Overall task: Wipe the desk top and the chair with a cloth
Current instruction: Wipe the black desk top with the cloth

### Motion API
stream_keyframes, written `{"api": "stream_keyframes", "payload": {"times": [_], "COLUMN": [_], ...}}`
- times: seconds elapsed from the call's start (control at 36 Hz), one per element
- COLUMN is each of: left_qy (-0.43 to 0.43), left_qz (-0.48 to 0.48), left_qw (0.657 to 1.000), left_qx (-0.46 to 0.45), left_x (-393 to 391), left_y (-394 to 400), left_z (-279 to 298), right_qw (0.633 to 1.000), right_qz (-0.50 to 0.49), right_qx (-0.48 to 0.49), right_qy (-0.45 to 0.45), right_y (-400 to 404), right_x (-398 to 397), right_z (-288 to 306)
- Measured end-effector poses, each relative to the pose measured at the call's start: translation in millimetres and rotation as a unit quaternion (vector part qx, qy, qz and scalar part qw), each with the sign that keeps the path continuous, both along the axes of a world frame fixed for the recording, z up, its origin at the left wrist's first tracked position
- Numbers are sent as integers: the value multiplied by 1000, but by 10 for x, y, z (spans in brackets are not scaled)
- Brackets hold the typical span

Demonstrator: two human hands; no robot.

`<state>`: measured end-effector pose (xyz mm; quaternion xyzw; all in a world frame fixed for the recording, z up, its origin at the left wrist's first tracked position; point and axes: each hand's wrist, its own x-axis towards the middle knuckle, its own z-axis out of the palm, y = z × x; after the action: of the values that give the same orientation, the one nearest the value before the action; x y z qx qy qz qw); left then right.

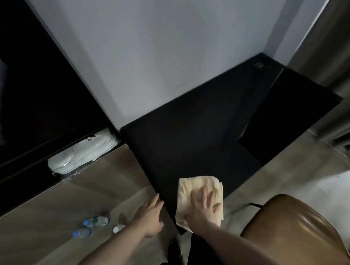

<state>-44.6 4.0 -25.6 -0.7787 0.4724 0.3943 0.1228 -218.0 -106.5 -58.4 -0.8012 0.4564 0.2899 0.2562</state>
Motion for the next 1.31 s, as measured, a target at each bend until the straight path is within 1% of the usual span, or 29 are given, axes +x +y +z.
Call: {"api": "stream_keyframes", "payload": {"times": [0.11,0.25,0.39,0.58,0.69,0.83,1.0,1.17,1.31], "left_qy": [8,1,11,13,11,20,27,47,41], "left_qz": [26,18,20,19,16,18,25,22,4], "left_qw": [1000,999,999,1000,1000,999,998,998,999], "left_qx": [-12,-33,-32,-16,-8,17,45,40,13], "left_x": [47,83,107,52,-30,-171,-339,-439,-496], "left_y": [33,-164,-456,-1126,-1637,-2208,-2689,-2996,-3069], "left_z": [97,165,213,158,116,-4,-170,-141,-47], "right_qw": [995,986,976,955,951,955,959,961,962], "right_qz": [-87,-147,-193,-259,-273,-269,-259,-255,-255], "right_qx": [39,68,96,139,139,118,111,104,93], "right_qy": [-1,-26,-45,-36,-32,-23,-26,-37,-42], "right_y": [121,19,-196,-758,-1257,-1876,-2480,-2771,-2837], "right_x": [129,178,257,289,139,-104,-344,-484,-523], "right_z": [23,14,-6,-69,-99,-158,-166,-156,-115]}}
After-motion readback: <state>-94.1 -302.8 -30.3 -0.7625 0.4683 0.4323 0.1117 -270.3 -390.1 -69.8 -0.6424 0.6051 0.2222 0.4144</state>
